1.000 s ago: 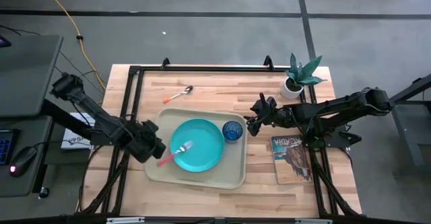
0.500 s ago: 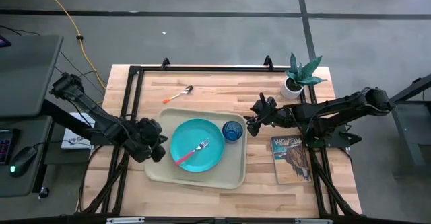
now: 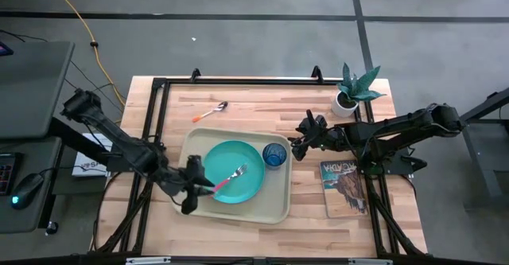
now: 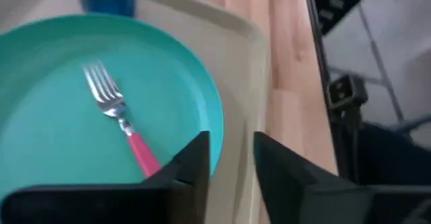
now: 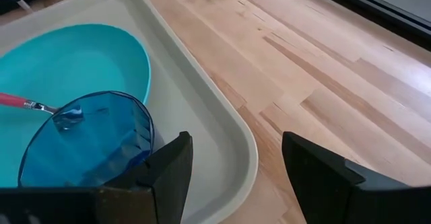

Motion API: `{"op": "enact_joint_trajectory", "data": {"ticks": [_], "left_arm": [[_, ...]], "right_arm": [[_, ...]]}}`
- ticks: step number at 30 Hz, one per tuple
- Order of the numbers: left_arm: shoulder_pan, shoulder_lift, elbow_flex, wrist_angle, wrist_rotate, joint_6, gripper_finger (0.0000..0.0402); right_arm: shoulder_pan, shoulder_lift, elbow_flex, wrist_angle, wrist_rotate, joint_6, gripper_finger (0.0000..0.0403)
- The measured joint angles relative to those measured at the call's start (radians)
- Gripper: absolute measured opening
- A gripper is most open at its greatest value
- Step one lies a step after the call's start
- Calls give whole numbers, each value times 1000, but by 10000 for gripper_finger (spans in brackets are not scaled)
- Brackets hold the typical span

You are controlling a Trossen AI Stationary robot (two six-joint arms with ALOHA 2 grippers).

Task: Pick and place plate/cup/fork/spoon on tray
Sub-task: Put the pink fork to the left side of the light blue plate on the gray serving tray

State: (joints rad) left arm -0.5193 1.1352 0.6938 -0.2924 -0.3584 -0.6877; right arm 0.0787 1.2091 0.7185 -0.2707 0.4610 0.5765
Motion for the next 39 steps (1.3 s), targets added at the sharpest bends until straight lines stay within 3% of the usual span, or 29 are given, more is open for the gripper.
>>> {"op": "enact_joint_trajectory", "data": {"ticks": [5, 11, 19, 25, 29, 34, 39], "left_arm": [[46, 105, 1, 94, 80, 75, 173], [139, 216, 86, 30, 87, 166, 229], [244, 391, 210, -171, 141, 188, 233], [282, 504, 227, -159, 92, 239, 233], [303, 520, 229, -141, 162, 196, 232], [308, 531, 226, -209, 118, 115, 234], [309, 540, 225, -210, 151, 71, 234]], "right_arm": [[0, 0, 0, -1, 0, 9, 220], [0, 0, 0, 2, 0, 10, 220], [0, 2, 0, -1, 0, 12, 220], [0, 10, 0, -20, 0, 10, 220], [0, 20, -1, -36, 0, 10, 220], [0, 40, 0, -31, 1, 9, 220], [0, 51, 0, -32, 2, 5, 220]]}}
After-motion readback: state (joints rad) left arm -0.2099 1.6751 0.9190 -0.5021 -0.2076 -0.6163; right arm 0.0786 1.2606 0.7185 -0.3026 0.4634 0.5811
